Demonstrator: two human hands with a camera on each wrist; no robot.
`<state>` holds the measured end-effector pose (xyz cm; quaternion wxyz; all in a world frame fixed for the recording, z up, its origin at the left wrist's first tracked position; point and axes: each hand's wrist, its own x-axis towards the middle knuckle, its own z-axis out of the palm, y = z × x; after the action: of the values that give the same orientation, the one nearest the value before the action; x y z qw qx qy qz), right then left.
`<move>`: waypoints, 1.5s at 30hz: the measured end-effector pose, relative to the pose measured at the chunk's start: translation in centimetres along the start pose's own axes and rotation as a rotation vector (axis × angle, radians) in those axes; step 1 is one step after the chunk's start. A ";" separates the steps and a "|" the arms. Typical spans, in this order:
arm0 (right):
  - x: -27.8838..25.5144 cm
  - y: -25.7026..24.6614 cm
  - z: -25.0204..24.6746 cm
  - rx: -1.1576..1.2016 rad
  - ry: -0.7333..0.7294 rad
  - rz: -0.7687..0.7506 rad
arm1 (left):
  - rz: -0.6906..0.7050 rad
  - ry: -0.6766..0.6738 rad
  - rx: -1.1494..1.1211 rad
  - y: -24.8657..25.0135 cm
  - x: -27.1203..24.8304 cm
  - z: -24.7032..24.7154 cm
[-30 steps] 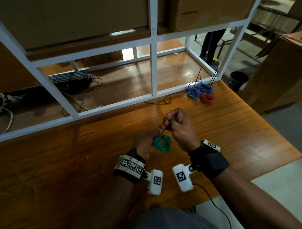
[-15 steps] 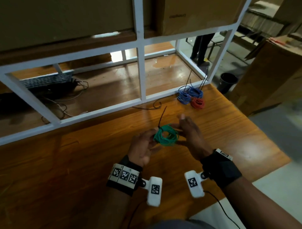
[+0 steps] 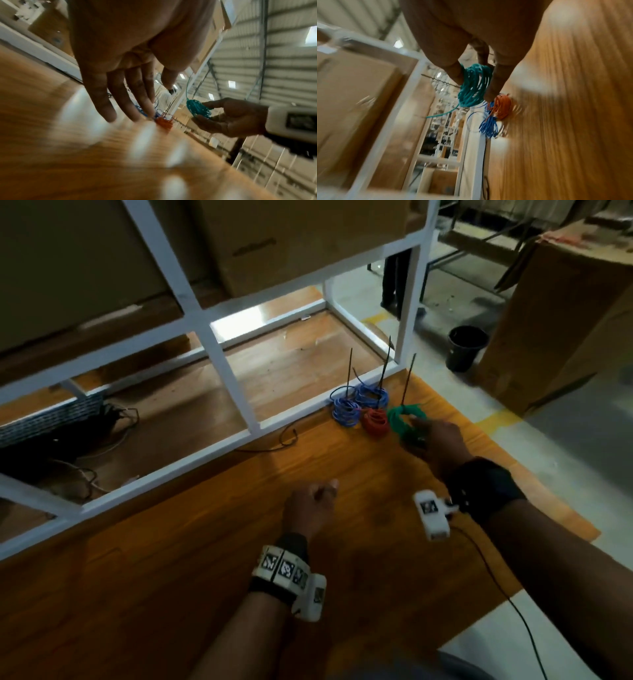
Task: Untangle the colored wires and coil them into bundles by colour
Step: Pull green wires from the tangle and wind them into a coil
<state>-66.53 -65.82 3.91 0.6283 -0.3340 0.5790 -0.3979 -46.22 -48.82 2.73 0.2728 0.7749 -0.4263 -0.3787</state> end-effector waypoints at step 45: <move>-24.0 19.5 21.1 -0.902 -0.860 -0.533 | -0.232 0.443 -0.324 -21.0 -23.2 -17.4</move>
<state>-43.69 -36.42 0.11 0.4823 -0.8235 0.2846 -0.0905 -30.54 -16.70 5.13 0.4341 0.8286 -0.1990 -0.2922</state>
